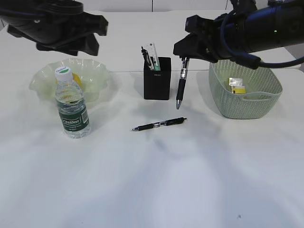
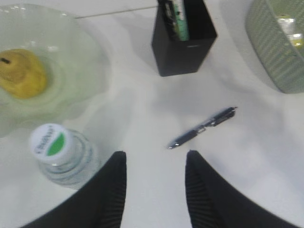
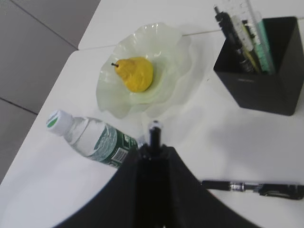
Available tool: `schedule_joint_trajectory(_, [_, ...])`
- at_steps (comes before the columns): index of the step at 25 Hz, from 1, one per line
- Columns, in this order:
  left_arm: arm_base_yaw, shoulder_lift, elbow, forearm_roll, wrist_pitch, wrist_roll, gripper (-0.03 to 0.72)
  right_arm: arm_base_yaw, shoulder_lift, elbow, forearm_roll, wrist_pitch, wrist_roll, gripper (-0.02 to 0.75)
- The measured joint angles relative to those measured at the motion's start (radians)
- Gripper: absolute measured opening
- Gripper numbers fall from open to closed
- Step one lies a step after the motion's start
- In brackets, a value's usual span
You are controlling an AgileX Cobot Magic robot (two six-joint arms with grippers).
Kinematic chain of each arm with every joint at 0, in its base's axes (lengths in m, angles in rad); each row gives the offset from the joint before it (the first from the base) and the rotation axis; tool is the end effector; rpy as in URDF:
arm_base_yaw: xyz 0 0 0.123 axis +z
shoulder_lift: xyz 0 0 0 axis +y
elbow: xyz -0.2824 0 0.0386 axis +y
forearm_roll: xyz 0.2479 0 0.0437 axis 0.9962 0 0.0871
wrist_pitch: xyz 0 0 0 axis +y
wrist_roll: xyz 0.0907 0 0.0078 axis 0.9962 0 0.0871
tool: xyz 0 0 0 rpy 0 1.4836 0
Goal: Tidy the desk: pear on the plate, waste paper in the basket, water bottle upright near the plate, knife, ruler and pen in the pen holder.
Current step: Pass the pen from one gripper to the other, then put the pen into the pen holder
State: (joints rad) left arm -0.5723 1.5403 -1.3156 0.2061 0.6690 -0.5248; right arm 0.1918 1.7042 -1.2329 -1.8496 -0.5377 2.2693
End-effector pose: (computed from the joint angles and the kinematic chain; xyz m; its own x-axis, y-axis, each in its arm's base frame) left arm 0.2958 -0.1768 0.3292 -0.7257 0.0494 -0.6862 0.2196 0.9619 -0.1631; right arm 0.3687 0.1172 0.2829 -0.6875 0.1927 -0.7001 -0.3504 0.7564 0.5523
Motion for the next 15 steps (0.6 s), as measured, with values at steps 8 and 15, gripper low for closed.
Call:
schedule_joint_trajectory(8, [0.105, -0.11, 0.139, 0.102, 0.023, -0.021, 0.29, 0.0, 0.039, -0.113, 0.0, 0.079, -0.002, 0.075])
schedule_joint_trajectory(15, [0.234, -0.274, 0.37, 0.112, 0.013, -0.035, 0.29, 0.0, 0.158, -0.276, 0.0, 0.088, -0.002, 0.075])
